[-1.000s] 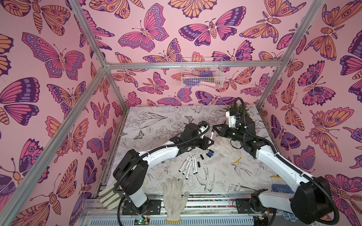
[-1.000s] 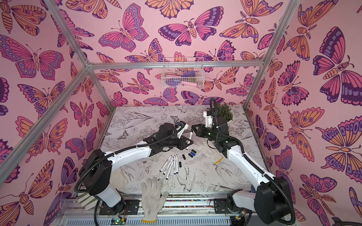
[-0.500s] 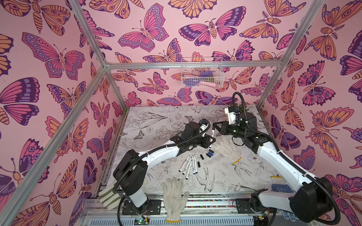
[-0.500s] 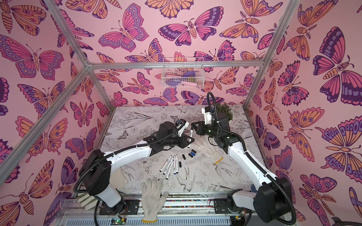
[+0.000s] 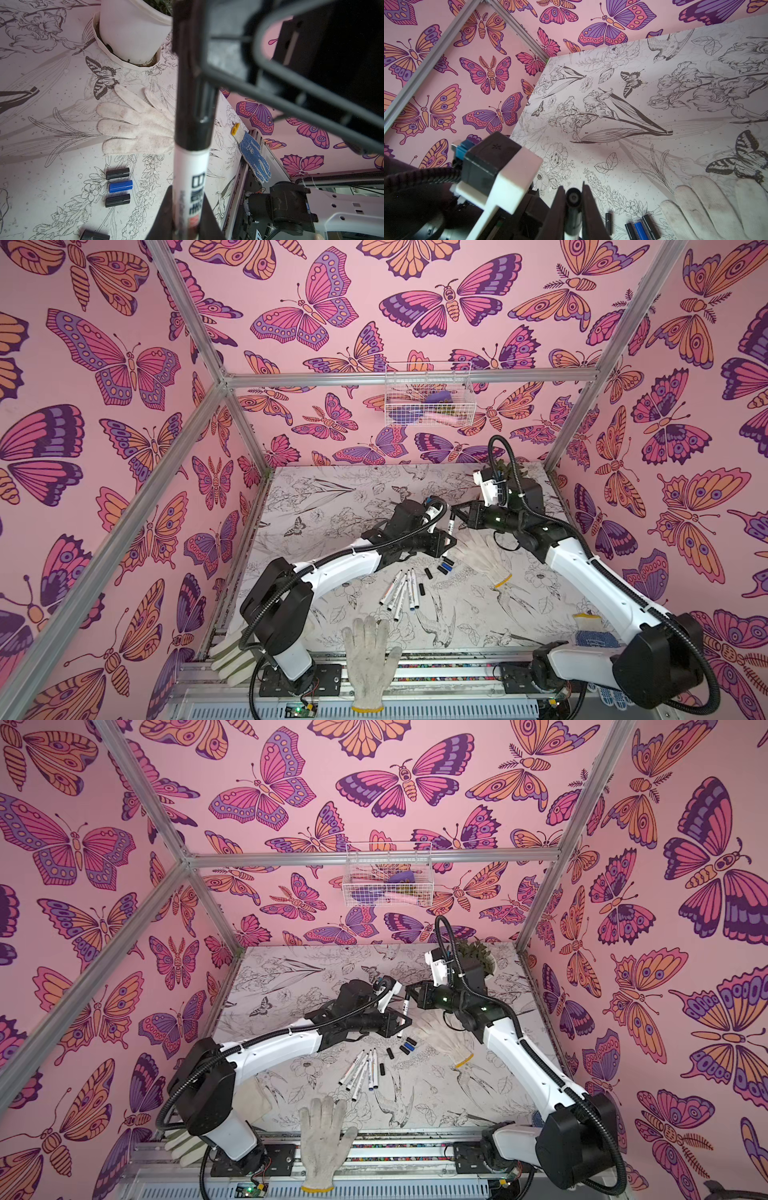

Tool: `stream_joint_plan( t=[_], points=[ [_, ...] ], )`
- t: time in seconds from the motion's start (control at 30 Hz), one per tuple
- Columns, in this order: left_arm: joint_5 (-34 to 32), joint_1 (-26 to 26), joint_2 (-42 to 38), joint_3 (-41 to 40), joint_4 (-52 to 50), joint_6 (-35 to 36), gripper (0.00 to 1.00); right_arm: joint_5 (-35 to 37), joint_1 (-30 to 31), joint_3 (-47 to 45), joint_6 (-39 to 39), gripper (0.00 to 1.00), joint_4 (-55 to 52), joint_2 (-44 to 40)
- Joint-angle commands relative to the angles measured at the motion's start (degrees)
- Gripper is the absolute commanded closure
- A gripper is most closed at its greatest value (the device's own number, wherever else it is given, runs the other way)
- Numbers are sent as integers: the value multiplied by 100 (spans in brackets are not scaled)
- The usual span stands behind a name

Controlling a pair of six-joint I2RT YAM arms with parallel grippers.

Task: Insert pens into pen caps
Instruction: Put on the pen cap to the pen.

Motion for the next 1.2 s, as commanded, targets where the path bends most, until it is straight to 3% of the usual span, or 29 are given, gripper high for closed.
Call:
stream_joint_plan(
  t=[0.0, 0.67, 0.83, 1.03, 1.17],
  points=[
    [-1561, 563, -117, 444, 1051, -510, 100, -1430, 231, -343, -312, 100, -2326, 15],
    [-1572, 588, -22, 504, 1025, -375, 100, -1527, 340, -586, -569, 100, -2843, 62],
    [-1310, 498, 43, 510, 998, -206, 100, -1404, 337, -353, -706, 100, -2824, 4],
    [-483, 70, 95, 250, 954, 332, 100, -1140, 320, -91, -570, 100, -2343, -109],
    [-508, -36, 0, -91, 1015, 326, 100, -1010, 234, -2, -325, 100, -1997, -4]
  ],
)
